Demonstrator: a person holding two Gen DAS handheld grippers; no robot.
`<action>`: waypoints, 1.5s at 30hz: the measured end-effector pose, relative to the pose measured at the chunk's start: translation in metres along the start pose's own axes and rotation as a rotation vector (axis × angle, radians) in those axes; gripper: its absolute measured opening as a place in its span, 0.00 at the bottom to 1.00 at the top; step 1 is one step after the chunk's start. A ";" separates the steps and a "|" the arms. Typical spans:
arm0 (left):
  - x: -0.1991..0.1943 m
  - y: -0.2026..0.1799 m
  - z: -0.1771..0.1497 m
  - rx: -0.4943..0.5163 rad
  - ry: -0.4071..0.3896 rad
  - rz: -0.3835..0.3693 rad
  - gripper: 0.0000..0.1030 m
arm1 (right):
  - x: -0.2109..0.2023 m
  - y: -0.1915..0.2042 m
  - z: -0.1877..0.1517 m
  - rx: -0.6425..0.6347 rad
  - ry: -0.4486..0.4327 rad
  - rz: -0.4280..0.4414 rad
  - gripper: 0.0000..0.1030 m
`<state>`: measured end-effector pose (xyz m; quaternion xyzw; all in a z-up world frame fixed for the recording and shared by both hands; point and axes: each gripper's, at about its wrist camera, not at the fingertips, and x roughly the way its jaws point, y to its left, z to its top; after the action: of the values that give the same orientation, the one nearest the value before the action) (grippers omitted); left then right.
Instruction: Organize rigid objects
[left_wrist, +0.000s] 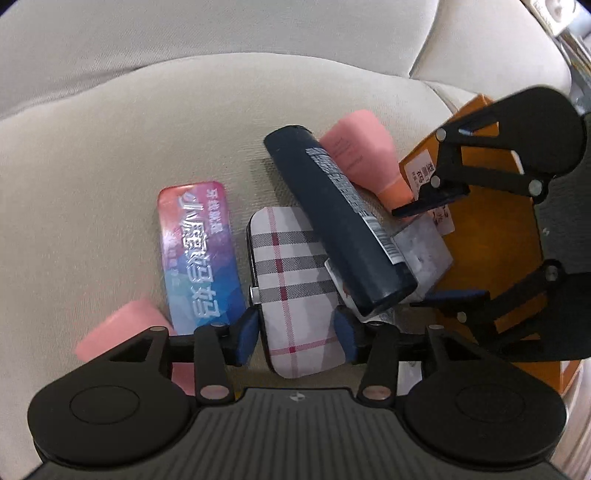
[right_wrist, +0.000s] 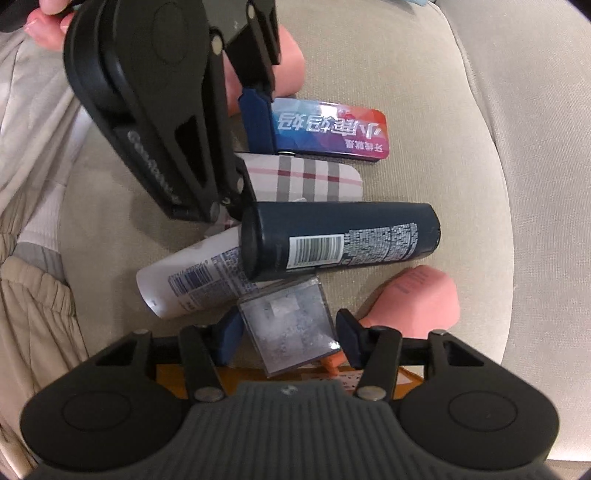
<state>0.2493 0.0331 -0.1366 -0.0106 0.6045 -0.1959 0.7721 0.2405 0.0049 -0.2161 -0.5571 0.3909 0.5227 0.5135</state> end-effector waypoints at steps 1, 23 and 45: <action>0.000 -0.003 0.000 0.002 -0.002 0.002 0.52 | 0.000 0.001 0.000 0.001 -0.002 -0.004 0.55; -0.026 0.027 -0.011 -0.221 -0.101 -0.068 0.14 | -0.010 -0.007 -0.003 0.148 -0.079 0.029 0.49; -0.026 0.026 0.003 -0.192 -0.106 -0.013 0.03 | -0.021 0.003 -0.010 0.190 -0.067 -0.004 0.47</action>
<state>0.2542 0.0647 -0.1180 -0.0985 0.5788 -0.1413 0.7970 0.2362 -0.0072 -0.1966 -0.4886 0.4202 0.5006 0.5780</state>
